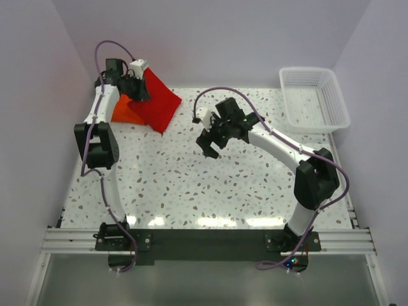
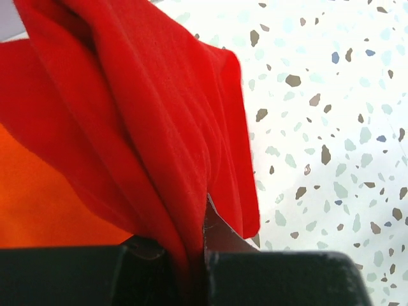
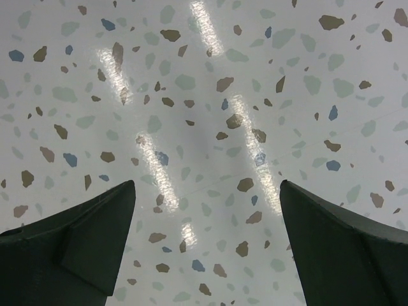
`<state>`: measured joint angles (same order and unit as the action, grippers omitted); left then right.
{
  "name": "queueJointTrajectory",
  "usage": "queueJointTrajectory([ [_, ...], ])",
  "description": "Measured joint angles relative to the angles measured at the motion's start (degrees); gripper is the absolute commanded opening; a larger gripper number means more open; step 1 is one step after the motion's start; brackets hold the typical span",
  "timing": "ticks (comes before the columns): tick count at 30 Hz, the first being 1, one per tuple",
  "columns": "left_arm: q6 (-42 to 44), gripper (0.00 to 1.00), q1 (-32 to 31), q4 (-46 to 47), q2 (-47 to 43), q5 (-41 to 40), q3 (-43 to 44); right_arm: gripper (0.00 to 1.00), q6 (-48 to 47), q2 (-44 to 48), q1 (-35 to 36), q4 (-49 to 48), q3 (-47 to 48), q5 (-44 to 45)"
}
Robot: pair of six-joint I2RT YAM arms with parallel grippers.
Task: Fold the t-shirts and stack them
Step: Neatly place the folded tshirt to the corner
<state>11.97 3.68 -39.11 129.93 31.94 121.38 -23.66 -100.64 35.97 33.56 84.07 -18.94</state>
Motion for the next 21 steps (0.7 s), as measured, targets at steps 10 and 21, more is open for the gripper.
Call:
queueJointTrajectory([
  [10, 1.05, 0.00, 0.92, 0.55, -3.91, 3.21, -0.39, 0.99, -0.07, 1.99, -0.02, 1.70, -1.81, 0.46],
  [21, 0.59, 0.00, 2.05, 0.59, -5.22, 5.18, -0.42, 0.99, -0.61, 3.58, -0.02, 2.05, -4.35, 1.53],
])
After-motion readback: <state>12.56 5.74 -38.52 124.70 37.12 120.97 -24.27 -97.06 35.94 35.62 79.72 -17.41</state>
